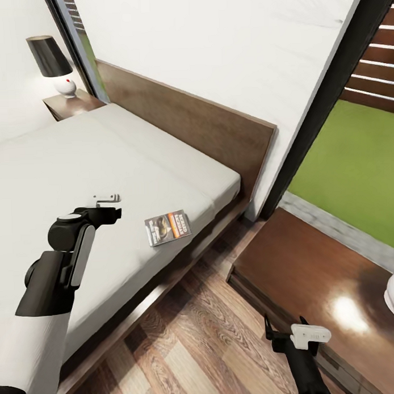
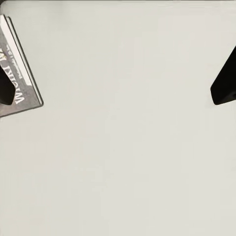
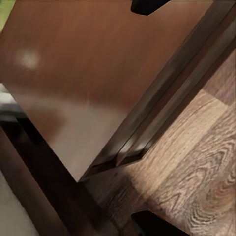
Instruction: In the bedroom, move the book from the bed onto either nightstand, and place the two sandals side by side next to the bed.
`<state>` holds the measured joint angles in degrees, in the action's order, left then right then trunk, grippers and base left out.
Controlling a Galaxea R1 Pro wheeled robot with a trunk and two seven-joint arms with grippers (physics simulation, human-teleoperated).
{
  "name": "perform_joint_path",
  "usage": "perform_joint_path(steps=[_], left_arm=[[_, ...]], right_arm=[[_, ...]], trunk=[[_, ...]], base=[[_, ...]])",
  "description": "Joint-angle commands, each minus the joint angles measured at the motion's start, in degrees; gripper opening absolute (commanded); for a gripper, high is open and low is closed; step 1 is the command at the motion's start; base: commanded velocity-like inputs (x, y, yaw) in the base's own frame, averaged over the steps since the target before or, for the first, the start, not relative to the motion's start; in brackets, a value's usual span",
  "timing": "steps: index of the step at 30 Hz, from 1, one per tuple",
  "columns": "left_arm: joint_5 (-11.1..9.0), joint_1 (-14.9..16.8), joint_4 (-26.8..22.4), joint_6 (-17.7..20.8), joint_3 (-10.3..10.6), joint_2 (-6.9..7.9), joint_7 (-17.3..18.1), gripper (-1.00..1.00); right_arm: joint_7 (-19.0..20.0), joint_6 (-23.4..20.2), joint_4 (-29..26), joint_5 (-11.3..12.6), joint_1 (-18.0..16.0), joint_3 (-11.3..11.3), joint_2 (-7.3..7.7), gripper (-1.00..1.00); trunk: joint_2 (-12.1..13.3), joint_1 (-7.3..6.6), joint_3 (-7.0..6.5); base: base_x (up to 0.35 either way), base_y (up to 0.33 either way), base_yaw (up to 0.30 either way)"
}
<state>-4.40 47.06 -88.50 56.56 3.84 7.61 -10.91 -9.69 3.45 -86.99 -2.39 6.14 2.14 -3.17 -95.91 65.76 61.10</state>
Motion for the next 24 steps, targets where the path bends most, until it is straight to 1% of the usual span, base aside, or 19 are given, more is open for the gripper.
perform_joint_path(steps=[1, 6, 9, 12, 13, 14, 17, 18, 21, 23, 24], left_arm=[[-0.5, 0.0, -0.1, 0.2, 0.1, 0.06, -0.5, 1.0], [-0.4, -0.4, -0.7, 0.2, 0.1, 0.3, -0.5, 1.0], [-0.5, -1.5, -0.9, -0.4, 0.2, 0.32, -0.5, 1.0], [-0.5, -3.3, -1.0, -3.0, 0.3, 0.21, -0.4, 1.0], [-0.5, -4.3, -1.0, -4.2, 0.5, 0.16, -0.4, 1.0], [-0.5, -6.3, -1.0, -6.4, 1.0, 0.12, -0.3, 1.0], [-0.7, -7.8, -1.0, -8.1, 1.1, 0.11, -0.2, 1.0], [-0.8, -8.8, -1.1, -9.5, 1.2, 0.1, -0.1, 1.0], [-0.9, -10.2, -1.1, -11.7, 1.3, 0.07, -0.1, 1.0], [-1.0, -11.6, -1.1, -14.4, 1.4, -0.23, 0.0, 1.0], [-1.0, -11.7, -1.1, -14.6, 1.4, -0.35, 0.0, 1.0]], right_arm=[[-0.3, 0.1, 0.0, -0.2, 0.0, 0.1, 0.0, 1.0], [-0.3, 0.1, 0.0, -0.2, 0.0, 0.1, 0.0, 1.0], [-0.3, 0.1, 0.0, -0.1, 0.0, 0.1, 0.0, 1.0], [-0.3, 0.1, 0.0, -0.1, 0.0, 0.1, 0.0, 1.0], [-0.3, 0.1, 0.0, -0.1, 0.0, 0.1, 0.0, 1.0], [-0.3, 0.1, 0.0, -0.1, 0.0, 0.1, 0.0, 1.0], [-0.3, 0.1, 0.0, -0.1, 0.0, 0.1, 0.0, 1.0], [-0.3, 0.1, 0.0, -0.1, 0.0, 0.1, 0.0, 1.0], [-0.3, 0.1, 0.0, -0.1, 0.0, 0.1, 0.0, 1.0], [-0.3, 0.1, 0.0, 0.0, 0.0, 0.1, 0.0, 1.0], [-0.3, 0.1, 0.0, 0.0, 0.0, 0.1, 0.0, 1.0]], trunk=[[0.0, 0.0, 0.03], [0.0, 0.0, 0.03], [0.0, 0.0, 0.03], [0.0, 0.0, 0.03], [0.0, 0.0, 0.03], [0.0, 0.0, 0.03], [0.0, 0.0, 0.03], [0.0, 0.0, 0.03], [0.0, 0.0, 0.03], [0.0, 0.0, 0.03], [0.0, 0.0, 0.03]], base=[[0.0, -0.084, 0.271], [0.0, -0.03, 0.275], [0.0, -0.007, 0.278], [0.0, -0.003, 0.279], [0.0, -0.001, 0.279], [0.0, 0.0, 0.279], [0.0, 0.0, 0.263], [0.0, 0.0, 0.202], [0.0, 0.0, 0.105], [0.0, 0.0, 0.037], [0.0, 0.0, 0.017]])
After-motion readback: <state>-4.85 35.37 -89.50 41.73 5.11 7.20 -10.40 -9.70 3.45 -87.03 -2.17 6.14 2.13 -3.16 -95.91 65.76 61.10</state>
